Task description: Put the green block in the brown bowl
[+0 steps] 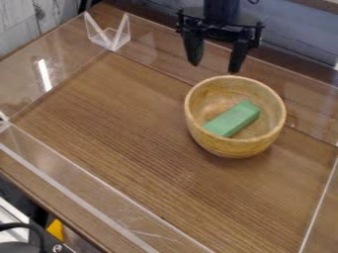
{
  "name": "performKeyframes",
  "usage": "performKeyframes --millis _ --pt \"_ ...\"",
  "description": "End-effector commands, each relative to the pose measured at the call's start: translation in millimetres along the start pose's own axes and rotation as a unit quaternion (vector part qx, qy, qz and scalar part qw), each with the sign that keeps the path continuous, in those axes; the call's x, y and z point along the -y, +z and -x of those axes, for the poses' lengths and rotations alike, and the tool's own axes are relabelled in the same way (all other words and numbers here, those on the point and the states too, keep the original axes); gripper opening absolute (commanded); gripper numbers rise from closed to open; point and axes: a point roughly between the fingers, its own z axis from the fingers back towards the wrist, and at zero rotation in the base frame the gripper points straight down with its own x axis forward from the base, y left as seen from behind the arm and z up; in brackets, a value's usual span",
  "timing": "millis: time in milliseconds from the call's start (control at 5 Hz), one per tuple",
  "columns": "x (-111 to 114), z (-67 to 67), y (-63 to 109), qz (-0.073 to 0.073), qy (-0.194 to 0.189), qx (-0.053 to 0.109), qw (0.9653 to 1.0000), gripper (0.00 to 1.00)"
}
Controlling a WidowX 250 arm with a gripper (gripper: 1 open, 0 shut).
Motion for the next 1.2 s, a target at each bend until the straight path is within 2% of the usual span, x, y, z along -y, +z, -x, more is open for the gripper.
performKeyframes --millis 0,200,400,600,800,1000 --pt "6.3 -3.9 34.1 0.004 0.007 0.042 0.9991 1.0" --pt "-8.0 1.6 48.0 0.0 -0.004 0.041 0.9991 1.0" --pt "-43.6 7.8 51.2 -0.011 0.012 0.039 0.9991 1.0" --pt "-94.0 15.0 48.5 -0.022 0.039 0.036 0.9983 1.0" --pt "-133.1 27.9 51.9 -0.023 0.06 0.04 0.9971 1.0" --pt "-146.6 33.7 48.3 -0.018 0.055 0.046 0.9972 1.0"
